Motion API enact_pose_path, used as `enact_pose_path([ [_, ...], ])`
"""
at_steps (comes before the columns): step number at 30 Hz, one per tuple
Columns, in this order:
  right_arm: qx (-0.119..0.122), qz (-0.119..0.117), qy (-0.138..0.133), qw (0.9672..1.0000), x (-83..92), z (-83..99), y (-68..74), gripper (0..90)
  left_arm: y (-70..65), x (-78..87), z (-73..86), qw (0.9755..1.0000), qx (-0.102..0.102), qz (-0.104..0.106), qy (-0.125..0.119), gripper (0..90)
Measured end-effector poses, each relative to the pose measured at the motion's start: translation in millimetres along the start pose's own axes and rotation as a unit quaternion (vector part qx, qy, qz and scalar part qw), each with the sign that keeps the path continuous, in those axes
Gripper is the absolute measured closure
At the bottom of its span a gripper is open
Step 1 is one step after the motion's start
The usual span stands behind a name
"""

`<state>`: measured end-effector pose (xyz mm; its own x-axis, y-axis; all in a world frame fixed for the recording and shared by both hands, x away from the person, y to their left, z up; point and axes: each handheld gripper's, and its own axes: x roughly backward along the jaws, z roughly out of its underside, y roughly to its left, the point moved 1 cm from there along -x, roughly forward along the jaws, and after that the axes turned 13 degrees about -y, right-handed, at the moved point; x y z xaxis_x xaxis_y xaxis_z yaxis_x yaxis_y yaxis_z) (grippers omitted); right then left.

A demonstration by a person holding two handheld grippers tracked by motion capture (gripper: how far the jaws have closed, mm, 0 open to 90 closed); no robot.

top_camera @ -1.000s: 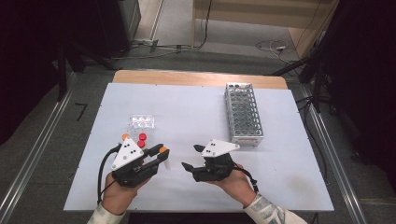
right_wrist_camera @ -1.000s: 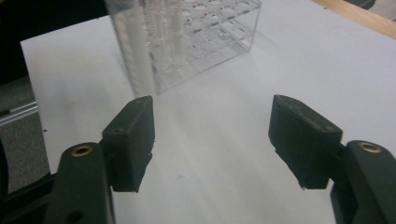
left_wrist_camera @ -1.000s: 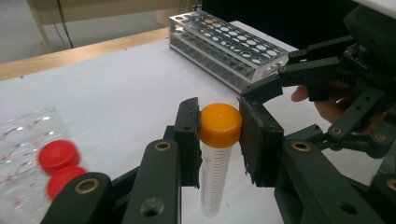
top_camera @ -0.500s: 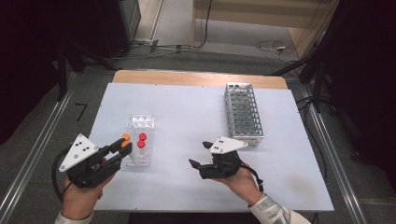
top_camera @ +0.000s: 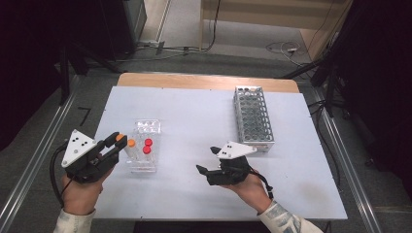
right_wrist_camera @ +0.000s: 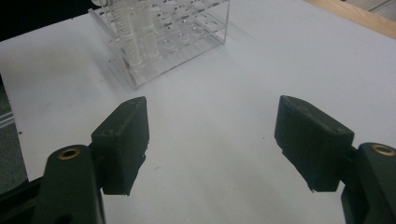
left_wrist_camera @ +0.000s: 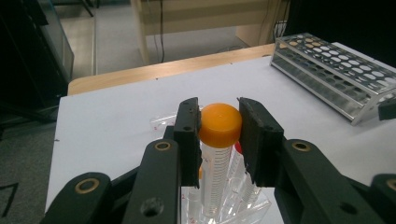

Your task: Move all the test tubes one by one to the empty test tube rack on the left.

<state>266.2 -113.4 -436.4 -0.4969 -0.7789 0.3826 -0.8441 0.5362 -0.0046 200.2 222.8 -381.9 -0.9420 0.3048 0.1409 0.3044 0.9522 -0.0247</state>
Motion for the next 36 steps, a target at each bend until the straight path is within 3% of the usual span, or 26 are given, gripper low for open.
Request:
enact_pose_path([
  [5,-0.001,0.002,0.0,1.0,1.2,0.1,-0.9,25.0,0.4,-5.4,7.1,0.9999,-0.008,-0.01,0.009,70.0],
  [10,-0.001,0.002,-0.002,1.0,1.1,-0.1,-0.9,25.0,-1.4,-7.8,12.8,0.9998,-0.011,-0.012,0.01,69.9],
  [19,-0.001,0.002,-0.004,1.0,1.8,-0.7,-0.7,25.0,-8.5,-13.3,29.8,0.9991,-0.024,-0.014,0.032,69.6],
  [26,-0.004,0.002,-0.003,1.0,2.6,-0.8,-1.1,25.0,-8.1,-14.2,38.2,0.9988,-0.018,-0.015,0.044,68.5],
  [36,-0.004,0.002,-0.003,1.0,2.4,-0.7,-1.6,25.0,-6.6,-11.1,35.9,0.9992,-0.005,-0.016,0.036,61.7],
])
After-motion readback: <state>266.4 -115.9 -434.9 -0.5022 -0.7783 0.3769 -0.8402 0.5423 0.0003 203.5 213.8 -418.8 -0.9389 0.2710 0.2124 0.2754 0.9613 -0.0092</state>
